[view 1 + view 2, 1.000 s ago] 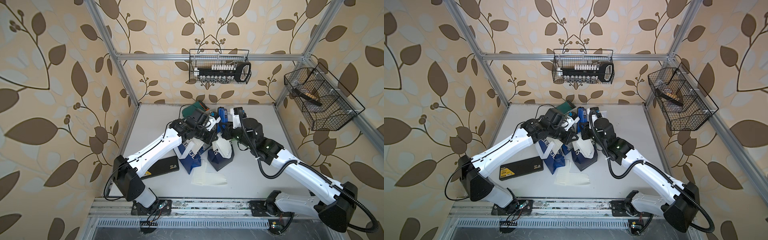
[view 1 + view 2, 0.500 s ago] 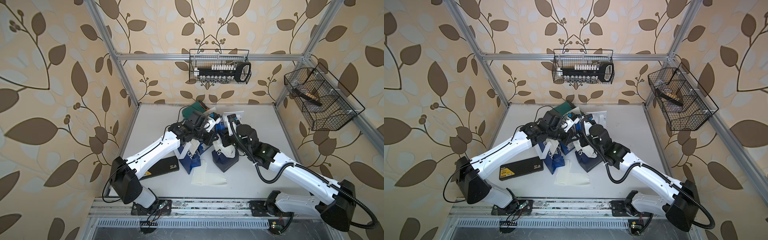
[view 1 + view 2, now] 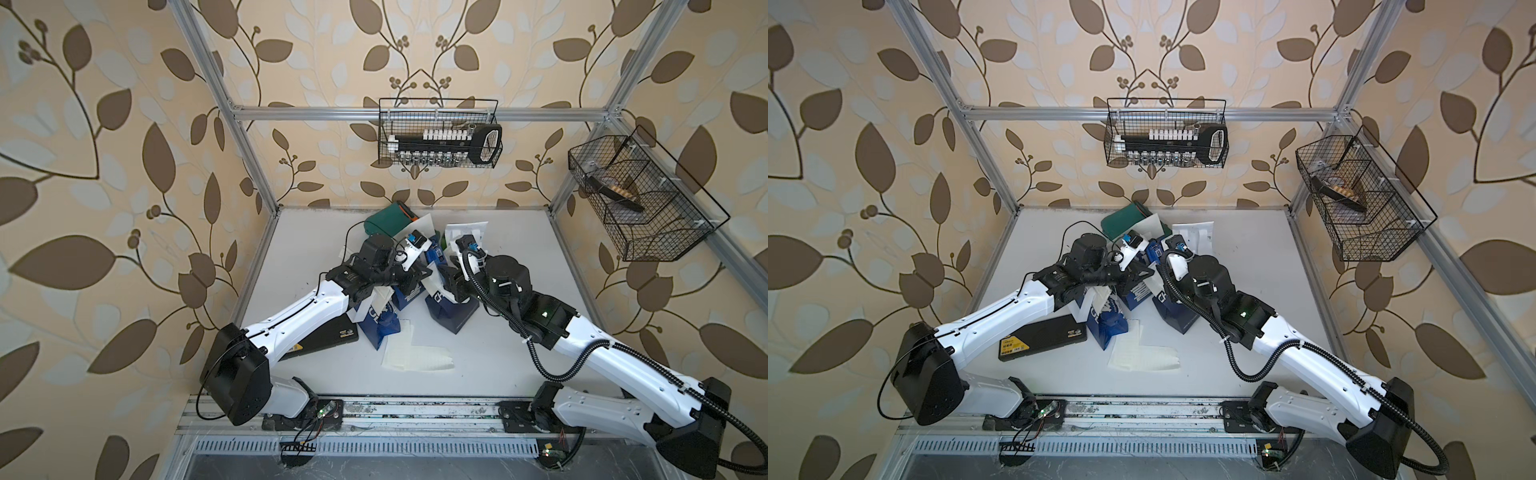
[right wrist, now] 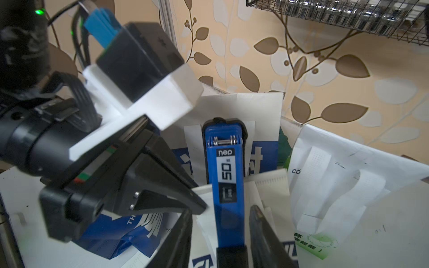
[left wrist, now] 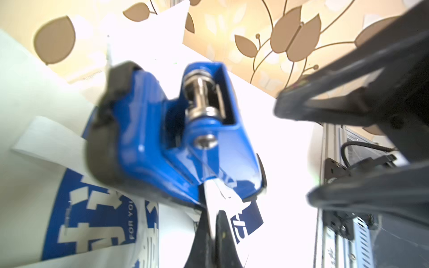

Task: Staple the receipts to the bags
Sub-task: Place the stapler in the takeout bag, then staple the receipt to the takeout bag.

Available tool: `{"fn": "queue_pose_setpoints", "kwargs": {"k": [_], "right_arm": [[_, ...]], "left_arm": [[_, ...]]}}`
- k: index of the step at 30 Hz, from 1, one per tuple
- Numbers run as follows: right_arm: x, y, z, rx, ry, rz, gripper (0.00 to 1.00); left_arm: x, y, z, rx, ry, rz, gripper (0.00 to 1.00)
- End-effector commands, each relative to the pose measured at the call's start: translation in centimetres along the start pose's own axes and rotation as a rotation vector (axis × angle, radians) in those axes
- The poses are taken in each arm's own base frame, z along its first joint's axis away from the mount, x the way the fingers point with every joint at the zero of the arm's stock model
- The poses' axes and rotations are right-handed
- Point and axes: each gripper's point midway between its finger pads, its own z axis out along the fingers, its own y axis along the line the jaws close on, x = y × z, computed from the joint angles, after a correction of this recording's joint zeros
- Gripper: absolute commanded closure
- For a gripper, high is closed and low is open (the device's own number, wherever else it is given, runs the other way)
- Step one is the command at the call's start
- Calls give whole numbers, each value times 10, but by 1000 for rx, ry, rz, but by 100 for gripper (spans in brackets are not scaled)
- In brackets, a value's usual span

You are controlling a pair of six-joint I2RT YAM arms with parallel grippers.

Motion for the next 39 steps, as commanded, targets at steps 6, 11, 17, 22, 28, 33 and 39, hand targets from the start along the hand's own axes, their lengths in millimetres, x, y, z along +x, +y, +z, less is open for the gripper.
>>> {"fn": "queue_pose_setpoints", "kwargs": {"k": [6,11,17,22,28,33,39], "right_arm": [[-1,-3,-22,-67,40,-246,18],[3,-25,-33,-189,76,-219,8],[20,4,-48,-407,120,-266,4],[25,18,-52,-495,109,-258,3],[20,13,-48,-468,103,-287,3],[12,26,-49,-538,80,-282,4],[8,46,-44,-617,79,-284,5]], "left_arm": [[-51,-41,-34,208,-173,231,100],[-43,-55,-43,287,-100,286,100],[-45,-69,-55,358,-66,340,100],[-53,-78,-60,402,-69,390,100],[-59,-91,-71,461,-80,422,100],[-54,-99,-74,499,-61,426,100],[-50,-106,-73,522,-53,429,100]]}}
